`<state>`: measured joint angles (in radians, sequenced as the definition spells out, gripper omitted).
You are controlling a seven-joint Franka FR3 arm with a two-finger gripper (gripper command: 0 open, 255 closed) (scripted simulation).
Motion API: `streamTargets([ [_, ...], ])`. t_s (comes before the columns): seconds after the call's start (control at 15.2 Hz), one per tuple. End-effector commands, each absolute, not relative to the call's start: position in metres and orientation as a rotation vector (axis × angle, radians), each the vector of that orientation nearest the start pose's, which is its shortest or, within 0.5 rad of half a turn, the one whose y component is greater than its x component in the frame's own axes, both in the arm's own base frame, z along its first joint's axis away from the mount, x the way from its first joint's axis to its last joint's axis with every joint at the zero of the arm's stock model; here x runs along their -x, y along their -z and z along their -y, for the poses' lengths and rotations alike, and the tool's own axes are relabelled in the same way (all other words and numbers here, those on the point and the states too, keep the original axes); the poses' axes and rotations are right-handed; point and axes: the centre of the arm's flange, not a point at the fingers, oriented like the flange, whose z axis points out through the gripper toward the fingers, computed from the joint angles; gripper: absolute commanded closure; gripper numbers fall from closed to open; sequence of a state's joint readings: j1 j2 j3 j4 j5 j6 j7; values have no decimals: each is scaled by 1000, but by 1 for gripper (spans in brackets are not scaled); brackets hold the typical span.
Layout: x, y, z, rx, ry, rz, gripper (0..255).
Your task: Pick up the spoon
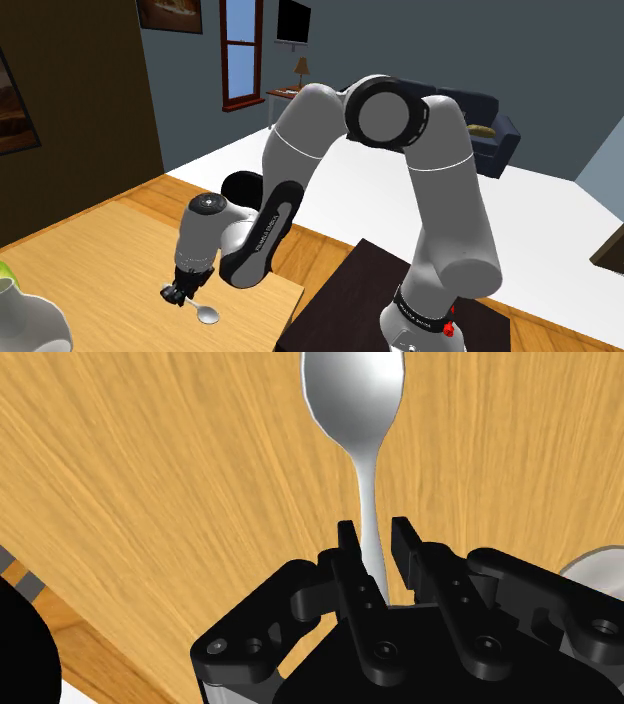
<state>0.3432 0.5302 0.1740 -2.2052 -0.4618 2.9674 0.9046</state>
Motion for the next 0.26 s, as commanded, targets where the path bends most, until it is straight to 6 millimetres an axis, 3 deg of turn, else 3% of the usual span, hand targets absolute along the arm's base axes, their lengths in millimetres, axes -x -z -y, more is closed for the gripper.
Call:
streamTargets([
  [0.0,-474,-174,-307,2998,336,35,255],
  [0.2,-474,-180,-307,2998,336,35,255],
])
